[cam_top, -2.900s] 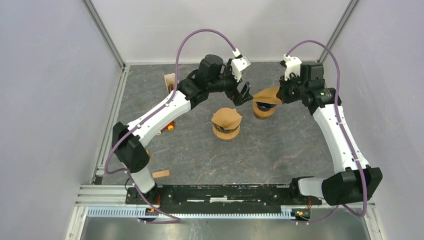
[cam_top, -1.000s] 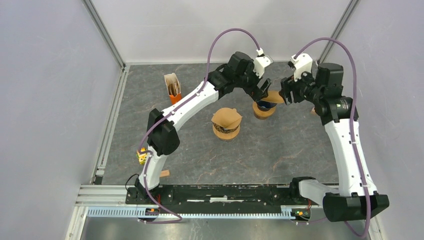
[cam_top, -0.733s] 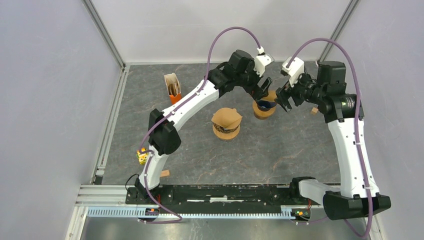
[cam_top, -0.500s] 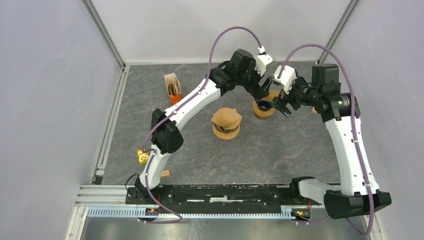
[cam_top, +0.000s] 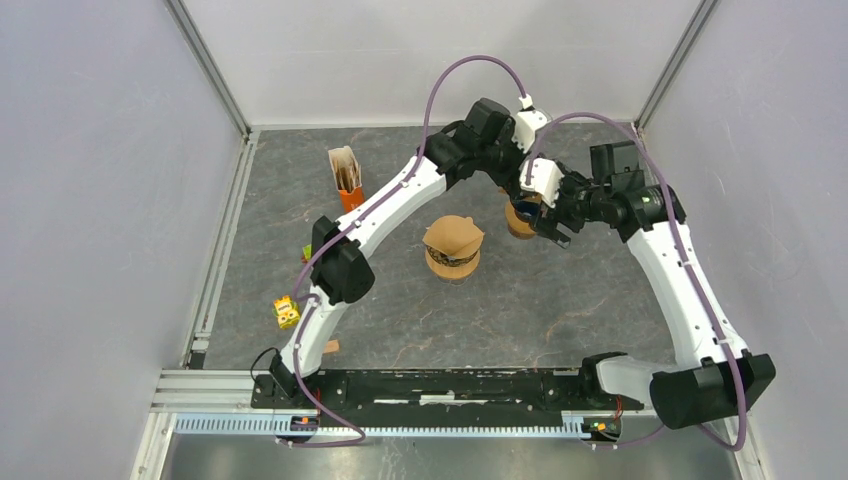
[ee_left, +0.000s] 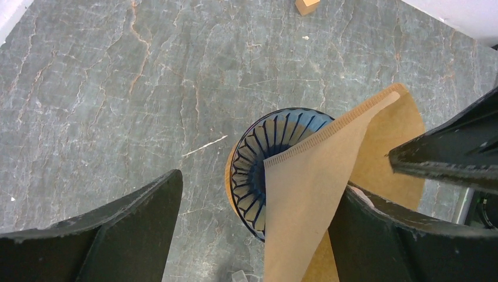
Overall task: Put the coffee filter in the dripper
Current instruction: Place the coffee filter in the coffee dripper.
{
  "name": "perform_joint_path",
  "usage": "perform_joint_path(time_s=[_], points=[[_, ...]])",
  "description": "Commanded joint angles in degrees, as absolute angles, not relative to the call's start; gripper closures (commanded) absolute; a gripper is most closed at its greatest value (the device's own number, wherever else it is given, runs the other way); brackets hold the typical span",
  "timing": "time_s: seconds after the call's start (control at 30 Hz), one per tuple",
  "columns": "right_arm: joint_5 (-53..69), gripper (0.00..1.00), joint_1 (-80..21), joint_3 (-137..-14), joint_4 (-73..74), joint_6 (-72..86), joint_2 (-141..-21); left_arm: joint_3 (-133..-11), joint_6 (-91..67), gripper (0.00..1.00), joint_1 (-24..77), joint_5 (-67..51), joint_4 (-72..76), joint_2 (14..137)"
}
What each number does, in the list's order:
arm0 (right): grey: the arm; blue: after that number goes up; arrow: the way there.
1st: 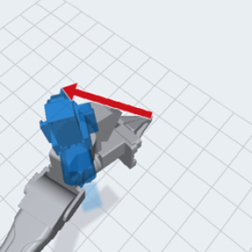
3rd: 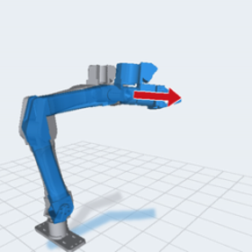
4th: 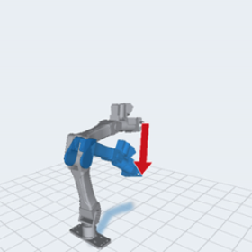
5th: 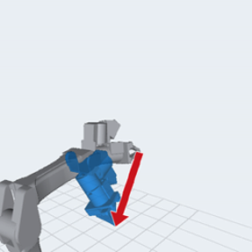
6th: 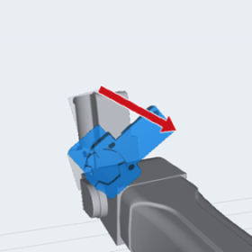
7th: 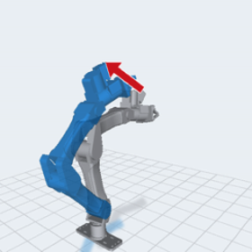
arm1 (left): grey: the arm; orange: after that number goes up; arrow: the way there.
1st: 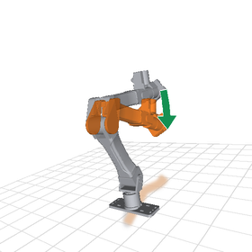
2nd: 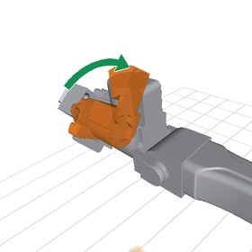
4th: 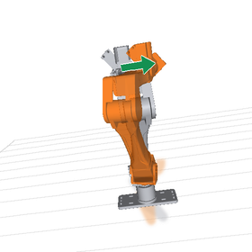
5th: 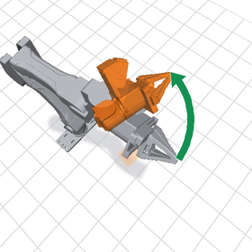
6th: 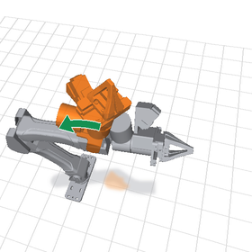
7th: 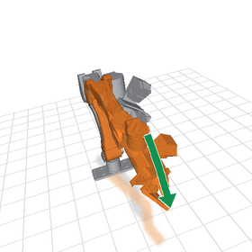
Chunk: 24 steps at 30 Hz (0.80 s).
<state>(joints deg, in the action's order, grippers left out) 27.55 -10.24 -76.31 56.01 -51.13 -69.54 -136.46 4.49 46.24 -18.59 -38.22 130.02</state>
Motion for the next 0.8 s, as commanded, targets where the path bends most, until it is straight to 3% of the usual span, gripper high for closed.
perform_joint_path(time_s=[0.0,0.77], points=[[25.1,0.13,-12.6,-75.7,52.0,-52.2,-70.7,-139.7,2.5,0.08,46.0,-19.7,-38.8,130.7],[21.8,0.17,-17.6,-66.9,43.9,-51.9,-73.7,-142.9,2.2,0.08,44.3,-20.8,-39.6,135.2]])
